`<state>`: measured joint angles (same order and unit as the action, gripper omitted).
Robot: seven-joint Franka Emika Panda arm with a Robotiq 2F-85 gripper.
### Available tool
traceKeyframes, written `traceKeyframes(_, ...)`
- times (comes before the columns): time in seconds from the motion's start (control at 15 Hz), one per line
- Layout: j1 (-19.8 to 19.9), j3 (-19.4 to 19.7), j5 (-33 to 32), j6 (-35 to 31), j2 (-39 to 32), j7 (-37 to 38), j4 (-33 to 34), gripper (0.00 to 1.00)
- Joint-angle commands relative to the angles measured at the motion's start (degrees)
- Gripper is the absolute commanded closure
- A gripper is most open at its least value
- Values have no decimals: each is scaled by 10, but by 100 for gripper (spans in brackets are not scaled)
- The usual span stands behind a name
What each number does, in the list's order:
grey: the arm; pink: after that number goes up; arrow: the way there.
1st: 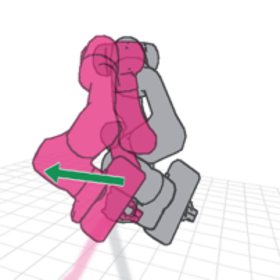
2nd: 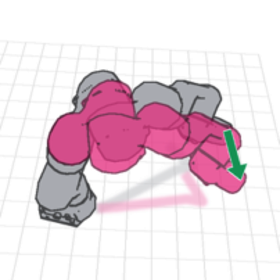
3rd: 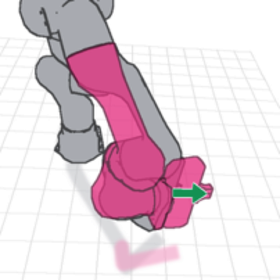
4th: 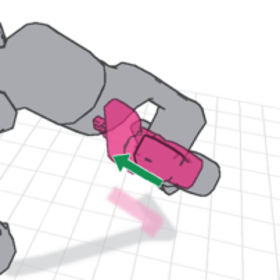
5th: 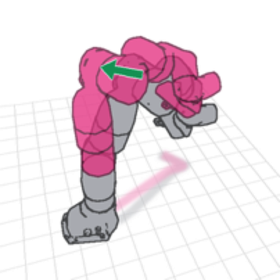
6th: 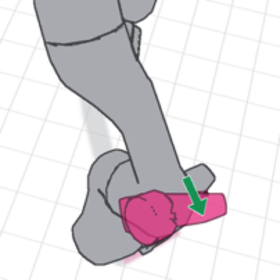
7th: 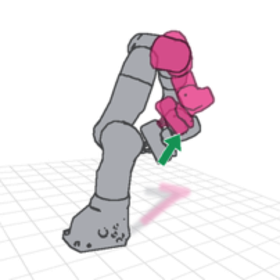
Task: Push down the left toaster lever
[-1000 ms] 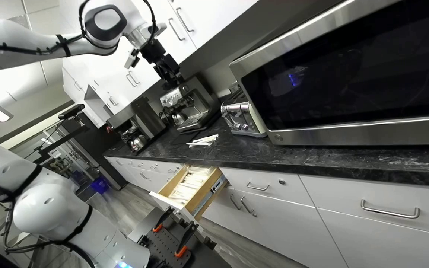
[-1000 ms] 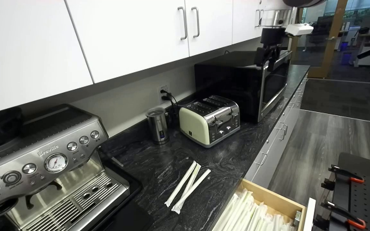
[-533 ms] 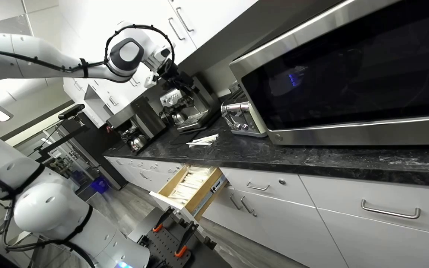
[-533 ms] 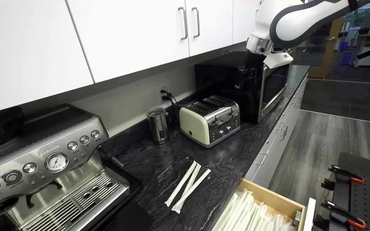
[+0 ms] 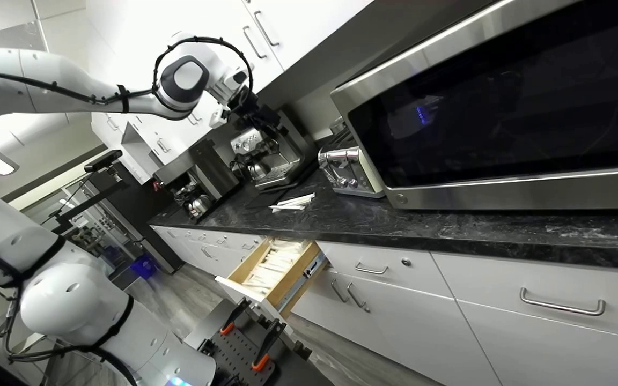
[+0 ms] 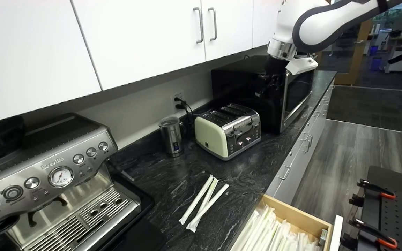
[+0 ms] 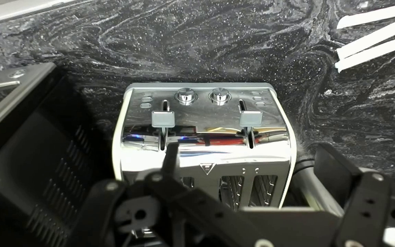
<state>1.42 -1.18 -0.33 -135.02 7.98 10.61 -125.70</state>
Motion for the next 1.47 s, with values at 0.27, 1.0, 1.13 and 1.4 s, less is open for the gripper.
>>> traceKeyframes(0.27, -8, -12, -93, -8, -115, 129, 46, 40)
traceKeyframes(1.0, -45, 11, -59, -102, -257, 125, 135, 100)
traceKeyframes(1.13, -49, 13, -54, -103, -268, 123, 145, 100)
traceKeyframes(1.4, -58, 22, -57, -98, -284, 128, 160, 100)
